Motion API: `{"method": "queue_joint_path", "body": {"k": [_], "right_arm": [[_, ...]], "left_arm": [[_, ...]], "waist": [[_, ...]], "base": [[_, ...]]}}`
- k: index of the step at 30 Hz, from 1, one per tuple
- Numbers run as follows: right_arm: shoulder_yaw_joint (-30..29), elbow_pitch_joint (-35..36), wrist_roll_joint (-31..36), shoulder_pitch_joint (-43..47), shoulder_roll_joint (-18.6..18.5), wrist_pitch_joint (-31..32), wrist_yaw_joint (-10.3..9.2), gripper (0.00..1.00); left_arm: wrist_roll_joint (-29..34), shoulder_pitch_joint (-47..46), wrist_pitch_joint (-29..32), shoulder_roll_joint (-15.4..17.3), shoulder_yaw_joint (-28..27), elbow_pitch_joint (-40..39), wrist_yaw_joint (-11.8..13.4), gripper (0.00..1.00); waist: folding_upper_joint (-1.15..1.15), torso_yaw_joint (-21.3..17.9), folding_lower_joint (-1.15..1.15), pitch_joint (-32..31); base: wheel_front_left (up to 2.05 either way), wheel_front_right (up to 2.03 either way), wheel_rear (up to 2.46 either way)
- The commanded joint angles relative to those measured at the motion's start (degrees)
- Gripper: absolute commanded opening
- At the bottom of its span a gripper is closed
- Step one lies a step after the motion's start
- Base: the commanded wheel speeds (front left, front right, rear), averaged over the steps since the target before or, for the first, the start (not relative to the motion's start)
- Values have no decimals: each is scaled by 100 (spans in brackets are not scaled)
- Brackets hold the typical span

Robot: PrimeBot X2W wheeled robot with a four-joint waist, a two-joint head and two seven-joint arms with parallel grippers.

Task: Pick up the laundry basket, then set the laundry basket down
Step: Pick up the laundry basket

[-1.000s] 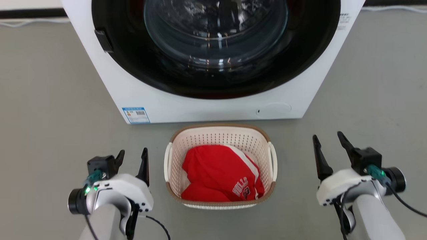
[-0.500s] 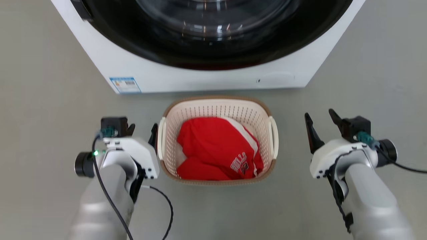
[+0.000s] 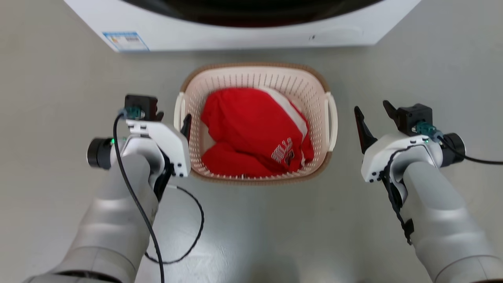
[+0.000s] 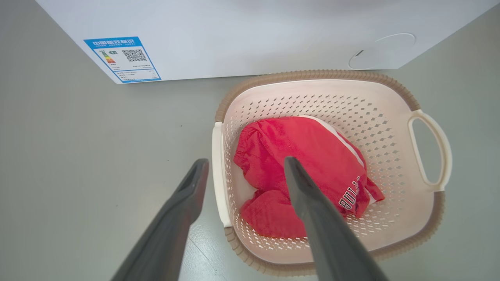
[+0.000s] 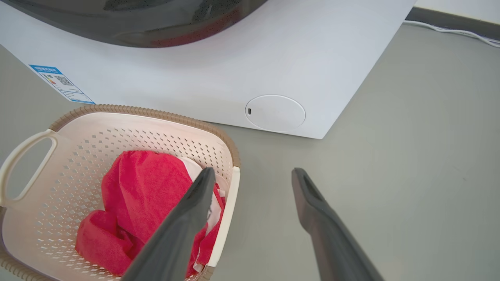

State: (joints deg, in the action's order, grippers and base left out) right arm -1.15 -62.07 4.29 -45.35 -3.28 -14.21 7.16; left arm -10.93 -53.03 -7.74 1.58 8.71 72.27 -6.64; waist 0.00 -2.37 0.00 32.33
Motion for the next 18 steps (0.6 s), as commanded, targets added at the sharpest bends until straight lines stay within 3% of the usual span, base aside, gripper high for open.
{"method": "queue_joint_path", "body": {"k": [1,8,18], "right_arm": [[197,-17,-98,-107,40,-79,33,100],[531,-124,-448,-281,40,-79,33,100],[534,-101,-464,-305,40,-79,33,100]], "left_arm": [[-3,-182,-25,131,-56,-51,-2,100],[-74,-424,36,131,178,32,28,100],[-241,-493,3,131,414,91,135,100]], "waist": [[0,23,0,300],[0,41,0,677],[0,42,0,954]], "base": [[0,0,0],[0,0,0],[0,0,0]]}}
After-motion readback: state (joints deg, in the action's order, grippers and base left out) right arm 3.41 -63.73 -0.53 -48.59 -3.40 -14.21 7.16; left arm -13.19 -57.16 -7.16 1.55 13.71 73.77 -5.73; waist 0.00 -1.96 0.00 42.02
